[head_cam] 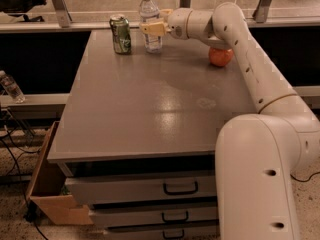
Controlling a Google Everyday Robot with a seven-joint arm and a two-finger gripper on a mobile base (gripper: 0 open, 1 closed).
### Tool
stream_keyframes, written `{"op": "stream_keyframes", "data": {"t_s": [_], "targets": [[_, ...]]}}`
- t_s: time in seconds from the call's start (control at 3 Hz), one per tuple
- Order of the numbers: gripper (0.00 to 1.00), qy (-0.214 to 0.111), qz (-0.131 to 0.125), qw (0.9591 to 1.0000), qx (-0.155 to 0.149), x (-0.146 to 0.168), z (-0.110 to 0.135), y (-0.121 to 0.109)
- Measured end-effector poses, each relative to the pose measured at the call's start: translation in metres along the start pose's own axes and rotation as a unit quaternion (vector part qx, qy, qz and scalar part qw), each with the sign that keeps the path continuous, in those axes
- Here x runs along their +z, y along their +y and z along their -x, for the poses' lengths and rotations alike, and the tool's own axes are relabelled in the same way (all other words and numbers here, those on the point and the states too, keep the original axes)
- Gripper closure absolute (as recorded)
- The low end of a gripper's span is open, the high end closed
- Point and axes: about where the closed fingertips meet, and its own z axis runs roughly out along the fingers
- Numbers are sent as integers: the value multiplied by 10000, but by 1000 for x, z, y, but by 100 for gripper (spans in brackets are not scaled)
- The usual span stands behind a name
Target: Move blue plastic bottle near green can
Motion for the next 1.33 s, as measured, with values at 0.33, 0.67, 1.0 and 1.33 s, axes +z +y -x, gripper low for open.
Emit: {"op": "stream_keyframes", "data": {"t_s": [0.33,0.67,1.0,1.33], "targets": [[100,-153,-8,9998,136,15,0,-1],[82,-346,-40,9987,364,25,0,-2],[58,-483,-7,9976,502,34,3,2],[36,-447,41,9972,601,39,1,6]]}}
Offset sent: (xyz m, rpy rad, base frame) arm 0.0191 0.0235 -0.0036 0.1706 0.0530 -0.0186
